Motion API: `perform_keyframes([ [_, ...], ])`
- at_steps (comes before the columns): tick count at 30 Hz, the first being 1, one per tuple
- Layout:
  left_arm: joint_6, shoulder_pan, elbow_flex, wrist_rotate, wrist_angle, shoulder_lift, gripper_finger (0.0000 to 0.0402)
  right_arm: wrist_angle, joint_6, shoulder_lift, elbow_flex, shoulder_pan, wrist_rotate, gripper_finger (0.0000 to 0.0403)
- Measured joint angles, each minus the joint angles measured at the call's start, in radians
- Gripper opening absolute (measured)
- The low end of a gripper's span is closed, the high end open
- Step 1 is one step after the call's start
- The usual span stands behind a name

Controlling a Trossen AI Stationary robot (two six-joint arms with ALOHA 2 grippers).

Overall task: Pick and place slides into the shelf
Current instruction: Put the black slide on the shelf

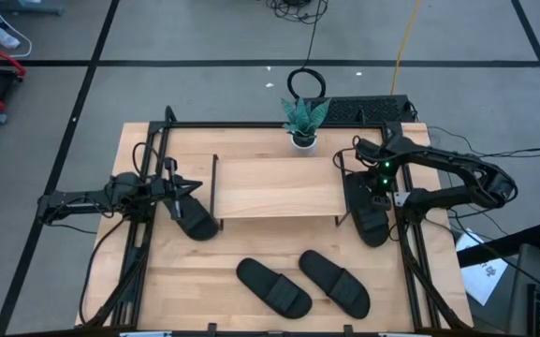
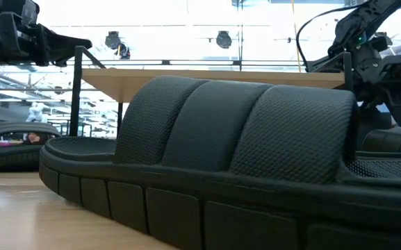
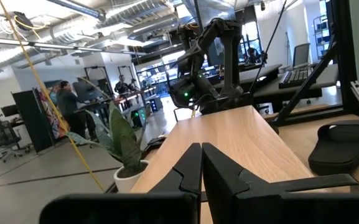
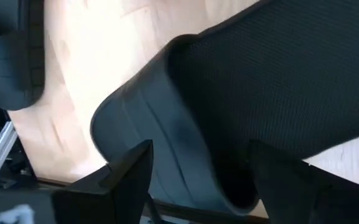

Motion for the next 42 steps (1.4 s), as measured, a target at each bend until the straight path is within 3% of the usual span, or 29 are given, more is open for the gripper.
perform_keyframes([
  [10,-0.004,0.000,0.000,0.000,-0.002,0.000,0.0019,0.001,0.004,0.009,0.000,0.026,0.014,0.0242],
  [22,-0.007,0.000,0.000,0.000,-0.007,0.000,0.0019,0.002,0.014,0.112,0.001,0.103,0.017,0.0210],
  [26,-0.007,0.000,0.000,0.000,-0.007,0.000,0.0019,-0.002,0.014,0.125,0.001,0.103,0.014,0.0163],
  [33,-0.007,0.000,0.000,0.000,-0.007,0.000,0.0019,-0.014,0.016,0.108,0.001,0.103,0.010,0.0015],
  [42,-0.011,0.000,0.000,0.000,-0.007,0.000,0.0019,-0.124,0.134,0.032,0.101,0.104,0.154,0.0006],
])
